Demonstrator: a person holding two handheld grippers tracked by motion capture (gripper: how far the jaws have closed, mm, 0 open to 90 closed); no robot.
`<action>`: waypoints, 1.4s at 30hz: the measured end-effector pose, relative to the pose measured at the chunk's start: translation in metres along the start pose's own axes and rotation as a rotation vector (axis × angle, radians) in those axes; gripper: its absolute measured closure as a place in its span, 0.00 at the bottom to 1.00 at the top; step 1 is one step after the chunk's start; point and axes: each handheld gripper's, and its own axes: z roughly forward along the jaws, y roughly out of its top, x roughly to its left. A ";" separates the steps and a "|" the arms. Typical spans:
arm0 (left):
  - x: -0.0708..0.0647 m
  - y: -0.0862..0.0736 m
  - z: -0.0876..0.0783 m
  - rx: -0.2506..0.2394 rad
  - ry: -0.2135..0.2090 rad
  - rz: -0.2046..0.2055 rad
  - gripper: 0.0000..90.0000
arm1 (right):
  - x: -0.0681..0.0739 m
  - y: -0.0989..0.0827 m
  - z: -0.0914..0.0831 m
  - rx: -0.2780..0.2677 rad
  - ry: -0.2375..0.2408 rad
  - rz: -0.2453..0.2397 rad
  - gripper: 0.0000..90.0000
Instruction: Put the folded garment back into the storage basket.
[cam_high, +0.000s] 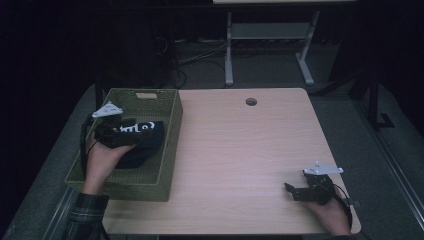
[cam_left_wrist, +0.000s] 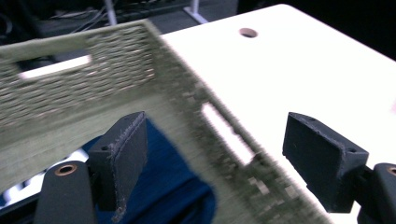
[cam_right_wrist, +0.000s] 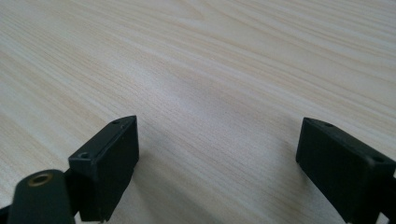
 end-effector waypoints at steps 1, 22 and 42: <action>-0.005 0.002 0.003 0.000 -0.011 0.005 0.24 | 0.000 0.000 0.000 0.001 -0.001 0.001 0.14; -0.095 0.015 0.057 -0.025 -0.135 0.054 0.22 | 0.000 0.000 0.000 0.002 0.002 0.001 0.14; -0.144 -0.019 0.100 -0.012 -0.200 0.099 0.21 | 0.000 0.000 0.000 0.003 0.005 -0.002 0.13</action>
